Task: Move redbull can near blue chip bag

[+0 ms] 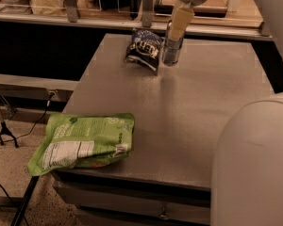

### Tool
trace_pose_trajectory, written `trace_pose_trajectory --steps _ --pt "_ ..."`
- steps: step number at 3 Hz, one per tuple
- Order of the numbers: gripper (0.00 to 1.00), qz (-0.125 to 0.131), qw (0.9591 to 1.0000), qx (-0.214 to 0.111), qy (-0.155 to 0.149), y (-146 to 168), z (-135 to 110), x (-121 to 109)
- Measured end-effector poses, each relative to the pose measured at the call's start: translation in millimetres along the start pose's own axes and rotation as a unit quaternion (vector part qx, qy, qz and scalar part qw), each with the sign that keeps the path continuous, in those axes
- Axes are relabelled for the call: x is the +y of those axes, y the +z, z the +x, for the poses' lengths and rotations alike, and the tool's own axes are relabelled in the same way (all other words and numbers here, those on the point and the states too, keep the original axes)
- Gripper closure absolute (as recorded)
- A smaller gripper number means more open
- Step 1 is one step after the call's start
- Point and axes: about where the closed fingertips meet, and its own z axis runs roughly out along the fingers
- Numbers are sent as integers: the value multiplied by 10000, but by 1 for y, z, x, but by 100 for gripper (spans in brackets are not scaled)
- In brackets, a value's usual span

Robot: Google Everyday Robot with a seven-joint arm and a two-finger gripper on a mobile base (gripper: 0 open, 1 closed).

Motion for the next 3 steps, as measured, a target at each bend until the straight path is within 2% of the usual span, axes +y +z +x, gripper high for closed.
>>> trace_pose_trajectory --steps 1,2,3 --pt "84 -147 9999 14 -45 18 -6 -3" --pt "61 -316 9995 32 -32 35 -5 -4" --pt "38 -317 9995 10 -30 42 -7 -6"
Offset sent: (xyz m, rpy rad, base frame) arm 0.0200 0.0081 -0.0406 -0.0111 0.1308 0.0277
